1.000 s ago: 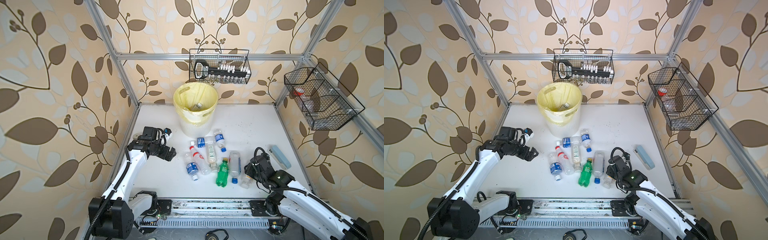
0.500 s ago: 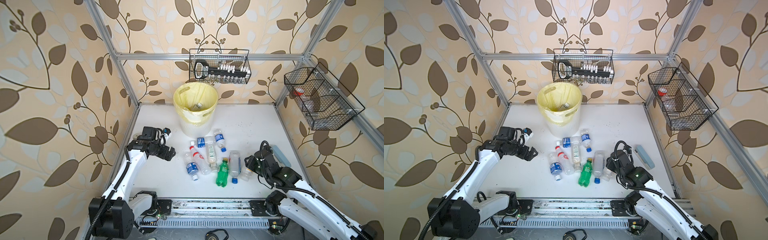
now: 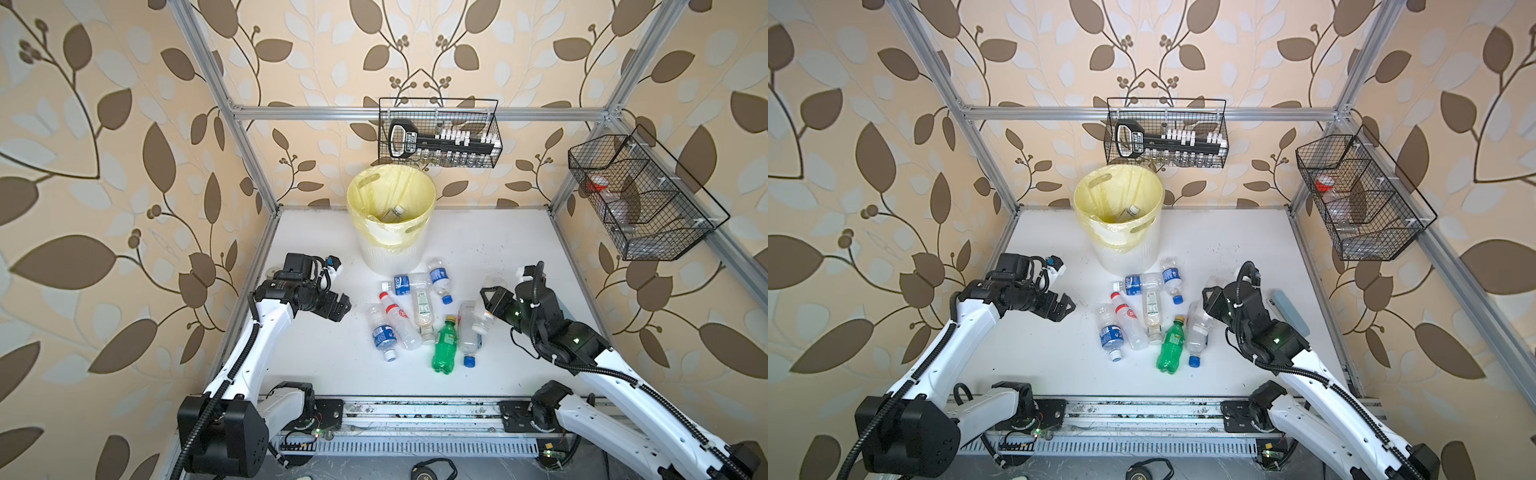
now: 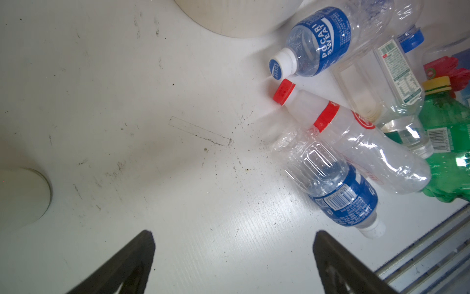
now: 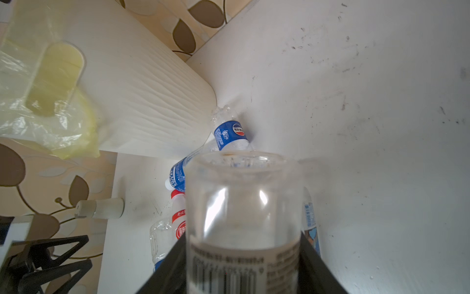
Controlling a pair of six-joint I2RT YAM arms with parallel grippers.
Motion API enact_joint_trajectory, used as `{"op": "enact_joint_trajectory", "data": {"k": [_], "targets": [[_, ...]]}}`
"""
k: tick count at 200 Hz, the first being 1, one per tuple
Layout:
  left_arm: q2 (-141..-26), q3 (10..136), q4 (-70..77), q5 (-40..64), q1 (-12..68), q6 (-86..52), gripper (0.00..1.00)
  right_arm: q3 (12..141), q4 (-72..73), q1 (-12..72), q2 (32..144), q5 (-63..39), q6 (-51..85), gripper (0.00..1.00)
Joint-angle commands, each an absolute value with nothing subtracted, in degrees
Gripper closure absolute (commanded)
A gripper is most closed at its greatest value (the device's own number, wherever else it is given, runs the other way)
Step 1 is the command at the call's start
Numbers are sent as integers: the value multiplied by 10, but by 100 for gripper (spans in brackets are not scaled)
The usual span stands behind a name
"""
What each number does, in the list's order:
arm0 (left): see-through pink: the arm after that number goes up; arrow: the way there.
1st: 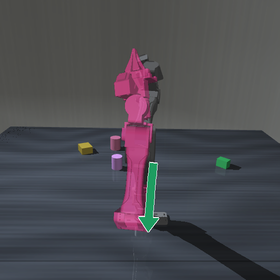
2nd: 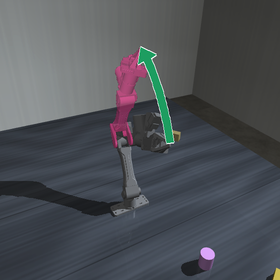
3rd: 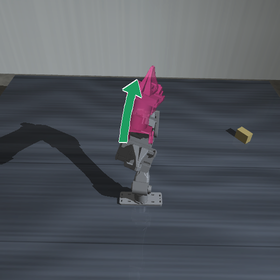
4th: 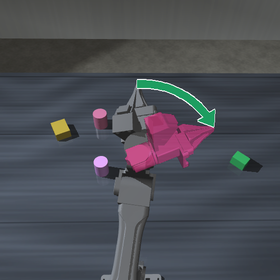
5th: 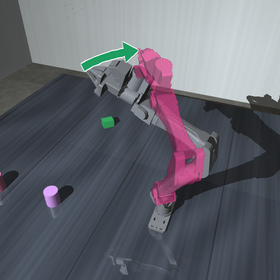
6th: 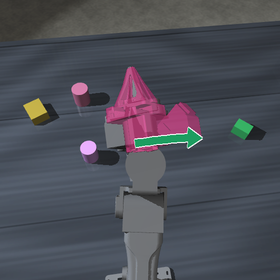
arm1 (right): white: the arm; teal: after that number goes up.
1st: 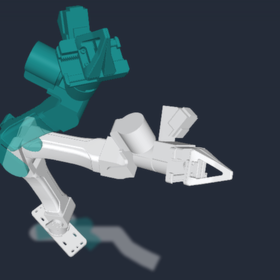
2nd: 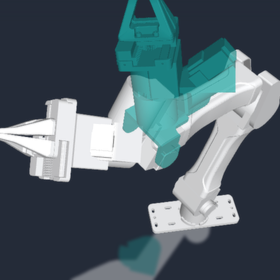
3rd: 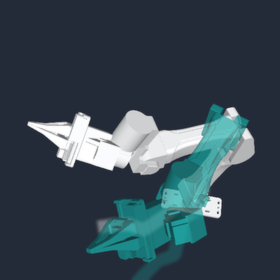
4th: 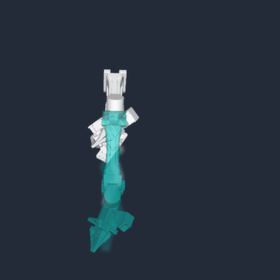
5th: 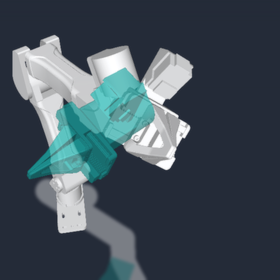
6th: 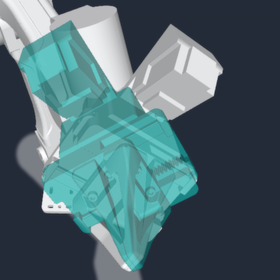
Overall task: Throw the plastic bottles in the bin
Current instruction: Pick up the plastic bottle from the bottom-right of the table.
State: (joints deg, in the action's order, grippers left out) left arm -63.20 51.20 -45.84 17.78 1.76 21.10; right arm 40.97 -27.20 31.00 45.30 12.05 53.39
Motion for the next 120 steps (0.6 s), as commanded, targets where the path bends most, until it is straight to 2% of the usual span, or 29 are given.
{"op": "enact_joint_trajectory", "data": {"k": [1,120], "targets": [[-632,506,-461,191,12,225,1,445,-225,317,469,105,523,59],[-648,519,-464,194,6,214,1,662,-182,332,619,83,453,60]]}}
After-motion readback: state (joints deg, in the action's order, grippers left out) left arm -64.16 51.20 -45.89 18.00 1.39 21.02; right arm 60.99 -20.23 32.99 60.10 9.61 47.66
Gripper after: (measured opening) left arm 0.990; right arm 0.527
